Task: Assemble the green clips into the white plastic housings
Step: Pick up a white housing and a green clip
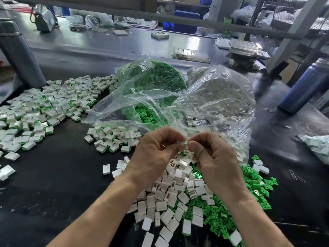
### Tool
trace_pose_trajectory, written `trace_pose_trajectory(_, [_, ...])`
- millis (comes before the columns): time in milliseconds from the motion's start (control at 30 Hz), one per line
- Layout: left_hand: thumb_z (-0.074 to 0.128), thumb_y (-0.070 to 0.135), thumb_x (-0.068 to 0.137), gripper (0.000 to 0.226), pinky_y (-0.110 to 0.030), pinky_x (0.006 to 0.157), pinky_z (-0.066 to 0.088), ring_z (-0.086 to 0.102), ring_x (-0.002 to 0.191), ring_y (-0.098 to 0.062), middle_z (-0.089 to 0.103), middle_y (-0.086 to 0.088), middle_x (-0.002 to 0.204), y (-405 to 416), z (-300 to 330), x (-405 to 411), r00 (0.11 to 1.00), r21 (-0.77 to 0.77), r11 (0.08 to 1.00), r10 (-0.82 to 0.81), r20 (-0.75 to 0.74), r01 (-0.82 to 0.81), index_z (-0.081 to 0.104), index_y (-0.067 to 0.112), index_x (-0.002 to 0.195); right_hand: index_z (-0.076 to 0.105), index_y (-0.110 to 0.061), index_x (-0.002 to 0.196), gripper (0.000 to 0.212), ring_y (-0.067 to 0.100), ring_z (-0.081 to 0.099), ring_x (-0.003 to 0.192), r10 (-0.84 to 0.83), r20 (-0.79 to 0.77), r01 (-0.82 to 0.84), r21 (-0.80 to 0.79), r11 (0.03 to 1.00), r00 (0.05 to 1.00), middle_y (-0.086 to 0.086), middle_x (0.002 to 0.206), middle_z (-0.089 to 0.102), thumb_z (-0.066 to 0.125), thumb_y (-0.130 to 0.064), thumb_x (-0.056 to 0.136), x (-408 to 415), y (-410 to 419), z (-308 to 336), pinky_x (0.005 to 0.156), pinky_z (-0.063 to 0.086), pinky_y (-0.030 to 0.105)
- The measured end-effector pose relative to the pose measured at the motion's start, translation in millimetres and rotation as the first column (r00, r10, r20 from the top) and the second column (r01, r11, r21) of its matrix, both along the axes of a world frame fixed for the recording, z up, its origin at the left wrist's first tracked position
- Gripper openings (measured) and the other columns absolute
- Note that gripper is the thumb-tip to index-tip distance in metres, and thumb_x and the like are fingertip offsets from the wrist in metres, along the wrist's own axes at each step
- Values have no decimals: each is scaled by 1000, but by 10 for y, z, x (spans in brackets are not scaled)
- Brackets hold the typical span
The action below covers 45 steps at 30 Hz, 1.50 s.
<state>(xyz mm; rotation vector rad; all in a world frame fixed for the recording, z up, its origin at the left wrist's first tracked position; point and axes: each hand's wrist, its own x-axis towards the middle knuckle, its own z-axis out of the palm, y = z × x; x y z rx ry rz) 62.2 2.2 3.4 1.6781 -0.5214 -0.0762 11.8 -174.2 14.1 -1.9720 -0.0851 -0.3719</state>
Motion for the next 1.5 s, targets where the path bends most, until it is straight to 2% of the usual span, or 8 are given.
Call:
trace_pose_trajectory(233, [77,10,90,11,-25,69,60,74,77,-18,79,-4,91,-39,29,-11,993,-156,988,-18,-116,-1,77,13,100,68,-26,95,13,14,64,68,-51,15,48,157,986,999,-1,80,70,66,-15,100,11,66,-62,60,51,31])
trace_pose_trajectory(400, [76,6,91,13,-23,67,59,73,74,-13,78,2,85,-45,35,-29,998,-91,995,33,-57,-38,77,18,95,67,-27,97,11,10,65,71,-36,-6,36,82,996,999,-9,83,70,65,-16,100,1,74,-67,61,53,26])
trace_pose_trajectory(667, [77,-2,88,29,-19,66,57,72,71,-7,77,10,81,-16,61,-21,997,30,997,67,23,-68,76,27,91,64,-28,93,18,15,67,70,-36,12,36,-53,998,999,-12,85,69,66,-12,99,-16,89,-9,61,58,40])
trace_pose_trajectory(1033, [76,-5,88,32,-20,65,58,72,69,-8,76,9,79,-13,103,-41,997,15,998,57,50,-58,75,27,91,64,-19,94,17,19,67,66,-49,59,48,26,999,997,-1,83,69,64,-3,100,-52,152,-11,58,58,46])
trace_pose_trajectory(1167, [76,-5,87,30,-29,64,61,71,66,-15,75,4,78,23,129,-25,996,50,998,38,78,-42,76,25,89,65,-19,93,19,22,68,66,-14,41,12,45,999,999,0,78,69,64,-2,100,-49,139,-18,60,59,49])
trace_pose_trajectory(1233, [76,-6,87,29,-32,63,62,71,65,-20,75,1,77,29,134,-23,996,35,998,46,80,-49,76,22,88,66,-18,93,18,23,69,66,-25,43,22,69,997,999,1,79,70,63,-1,100,-46,152,-31,59,60,46])
trace_pose_trajectory(1333, [74,-10,87,31,-27,60,61,71,64,-19,76,0,76,-2,135,-37,995,-5,997,73,69,-73,75,21,87,66,-14,96,16,20,70,65,-56,60,47,131,990,997,-1,82,71,62,1,100,-49,194,-53,57,60,31])
trace_pose_trajectory(1500, [74,-9,88,29,-23,61,59,71,63,-14,76,3,77,-28,113,-38,995,-7,996,84,61,-84,75,20,89,66,-14,95,16,19,70,64,-70,52,62,139,988,996,-1,82,71,61,1,100,-52,202,-58,56,59,28])
